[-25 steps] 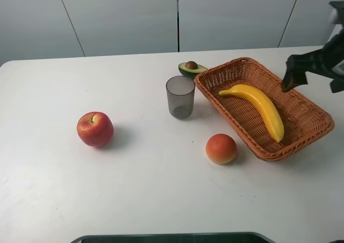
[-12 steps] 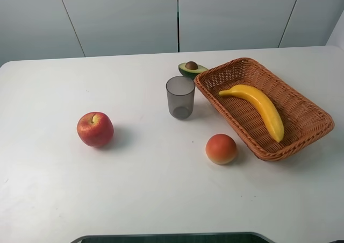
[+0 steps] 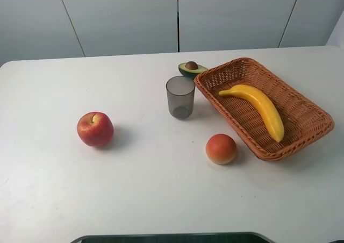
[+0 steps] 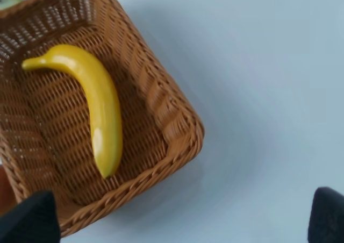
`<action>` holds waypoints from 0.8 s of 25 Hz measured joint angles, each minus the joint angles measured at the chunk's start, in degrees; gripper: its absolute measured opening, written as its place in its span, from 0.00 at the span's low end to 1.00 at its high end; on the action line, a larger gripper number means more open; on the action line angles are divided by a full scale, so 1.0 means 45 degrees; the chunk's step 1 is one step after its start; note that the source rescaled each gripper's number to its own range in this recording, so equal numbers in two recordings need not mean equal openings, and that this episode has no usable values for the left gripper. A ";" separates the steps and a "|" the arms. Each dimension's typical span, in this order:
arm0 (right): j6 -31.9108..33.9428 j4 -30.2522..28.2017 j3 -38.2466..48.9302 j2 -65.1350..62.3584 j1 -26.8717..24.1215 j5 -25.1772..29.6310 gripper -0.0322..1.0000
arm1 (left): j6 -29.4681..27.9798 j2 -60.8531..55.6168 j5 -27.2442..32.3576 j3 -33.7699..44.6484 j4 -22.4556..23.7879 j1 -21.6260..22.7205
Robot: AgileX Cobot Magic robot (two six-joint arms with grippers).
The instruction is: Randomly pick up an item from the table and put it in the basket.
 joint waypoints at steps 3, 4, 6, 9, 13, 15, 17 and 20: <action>-0.0475 0.0383 0.0000 -0.1023 0.0000 0.0192 1.00 | 0.0000 0.0000 0.0000 0.0000 0.0000 0.0000; -0.0685 0.0549 0.0000 -0.1369 0.0000 0.0259 1.00 | 0.0000 0.0000 0.0000 0.0000 0.0000 0.0000; -0.1045 0.0826 0.0000 -0.2024 0.0000 0.0353 1.00 | 0.0000 0.0000 0.0000 0.0000 0.0000 0.0000; -0.1229 0.0975 0.0425 -0.2959 0.0000 0.0369 1.00 | 0.0000 0.0000 0.0000 0.0000 0.0000 0.0000; -0.1418 0.1031 0.1568 -0.4353 0.0000 0.0247 1.00 | 0.0000 0.0000 0.0000 0.0000 0.0000 0.0000; -0.1494 0.1109 0.2088 -0.5024 0.0000 0.0232 1.00 | 0.0000 0.0000 0.0000 0.0000 0.0000 0.0000; -0.1530 0.1177 0.2249 -0.5572 0.0000 0.0228 1.00 | -0.0027 0.0000 0.0000 0.0000 0.0000 0.0000; -0.1582 0.1224 0.2249 -0.5824 0.0000 0.0228 1.00 | -0.0027 0.0000 0.0000 0.0000 0.0000 0.0000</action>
